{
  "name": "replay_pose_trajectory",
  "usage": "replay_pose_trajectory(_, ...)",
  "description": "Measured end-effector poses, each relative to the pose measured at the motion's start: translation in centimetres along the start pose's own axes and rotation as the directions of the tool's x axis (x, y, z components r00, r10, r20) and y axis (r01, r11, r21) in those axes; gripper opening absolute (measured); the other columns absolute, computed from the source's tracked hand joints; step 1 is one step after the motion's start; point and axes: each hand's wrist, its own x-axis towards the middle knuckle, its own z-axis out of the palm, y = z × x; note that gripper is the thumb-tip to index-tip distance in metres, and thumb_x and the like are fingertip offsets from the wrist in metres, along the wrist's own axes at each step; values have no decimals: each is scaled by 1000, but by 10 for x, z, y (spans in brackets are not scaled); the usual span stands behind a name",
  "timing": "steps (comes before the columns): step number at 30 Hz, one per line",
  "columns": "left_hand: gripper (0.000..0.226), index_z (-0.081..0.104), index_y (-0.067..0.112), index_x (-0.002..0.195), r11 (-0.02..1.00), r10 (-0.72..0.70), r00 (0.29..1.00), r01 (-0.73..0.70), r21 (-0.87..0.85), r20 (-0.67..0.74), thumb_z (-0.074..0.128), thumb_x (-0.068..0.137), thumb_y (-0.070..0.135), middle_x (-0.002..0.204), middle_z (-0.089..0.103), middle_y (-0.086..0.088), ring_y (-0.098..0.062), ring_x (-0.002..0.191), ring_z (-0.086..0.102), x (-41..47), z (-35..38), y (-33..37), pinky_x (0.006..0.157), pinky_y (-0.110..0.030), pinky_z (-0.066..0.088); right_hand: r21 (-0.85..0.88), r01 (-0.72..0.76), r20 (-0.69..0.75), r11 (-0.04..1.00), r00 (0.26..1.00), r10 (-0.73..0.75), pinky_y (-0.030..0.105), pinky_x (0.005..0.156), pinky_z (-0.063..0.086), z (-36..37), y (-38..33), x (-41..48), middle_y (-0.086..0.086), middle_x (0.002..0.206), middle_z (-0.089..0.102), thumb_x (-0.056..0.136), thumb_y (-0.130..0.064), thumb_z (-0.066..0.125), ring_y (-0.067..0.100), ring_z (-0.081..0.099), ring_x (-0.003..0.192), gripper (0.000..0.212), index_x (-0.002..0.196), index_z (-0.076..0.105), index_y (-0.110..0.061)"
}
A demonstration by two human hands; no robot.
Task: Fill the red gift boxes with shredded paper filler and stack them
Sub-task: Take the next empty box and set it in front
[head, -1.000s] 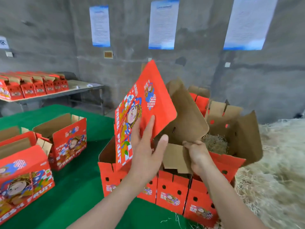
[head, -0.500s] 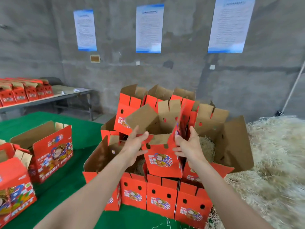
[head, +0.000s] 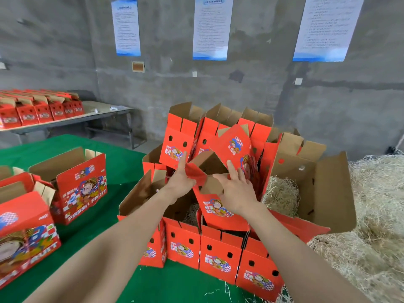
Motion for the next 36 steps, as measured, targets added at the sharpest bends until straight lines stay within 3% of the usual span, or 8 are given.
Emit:
replay_pose_trajectory(2,96,-10,41,146,1000,23,999,-23,1,-34,56,87,3,88,59,0,-5,65,53,-2,-5,-9,54,-5,43,4,-98,39,995,994,98,54,110,17,-2,-7,4,9,155,-12,91,-27,51,40,-4,140,58,142,24,-35)
replay_pose_trajectory(4,98,-14,36,146,996,74,992,-78,-36,-100,57,88,4,104,61,-4,-3,81,58,-3,-7,-14,72,-4,44,2,-100,-63,995,993,100,55,111,12,-4,-19,3,13,155,-9,90,-26,49,39,-8,141,56,142,26,-29)
replay_pose_trajectory(6,97,-12,32,147,988,121,981,-134,-82,-154,60,88,7,138,44,-9,-14,116,52,-5,-8,-15,101,-27,40,-21,0,-172,1000,985,-3,52,113,7,-7,-35,2,10,155,-8,83,-16,50,33,-9,142,62,140,28,-26)
replay_pose_trajectory(8,87,4,23,149,980,156,966,-177,-88,-209,63,86,10,142,39,-8,-24,127,43,-9,-10,-14,106,-35,36,-26,115,-222,993,968,-118,47,115,6,-13,-57,2,8,156,-3,77,-10,51,27,-6,143,66,138,32,-23)
replay_pose_trajectory(12,44,52,7,127,969,235,958,-244,-42,-165,64,86,18,119,61,-5,-19,113,57,-22,-29,-24,91,-26,45,16,211,-308,977,931,-196,38,113,19,-19,-101,13,10,150,26,78,-5,52,26,20,139,53,130,47,-14)
replay_pose_trajectory(18,16,71,14,92,920,391,902,-385,73,-181,59,86,22,87,68,13,3,80,62,-56,-131,-92,75,-18,49,214,285,-548,934,827,-126,35,85,43,17,-183,57,8,99,65,77,3,58,29,59,98,24,98,66,-7)
replay_pose_trajectory(29,15,72,10,96,927,44,815,182,327,-578,64,84,8,96,72,-4,-20,88,66,-48,-431,-268,79,-27,49,345,480,30,807,853,-520,37,91,43,177,-459,189,6,117,57,91,-13,44,25,50,110,27,114,57,-12)
replay_pose_trajectory(36,71,34,7,141,543,-249,814,566,621,-524,63,79,28,137,46,-14,-32,125,44,-8,-549,-356,103,-43,35,328,424,281,844,810,-515,42,105,35,248,-525,257,6,138,41,93,-11,41,25,37,128,42,135,42,-14)
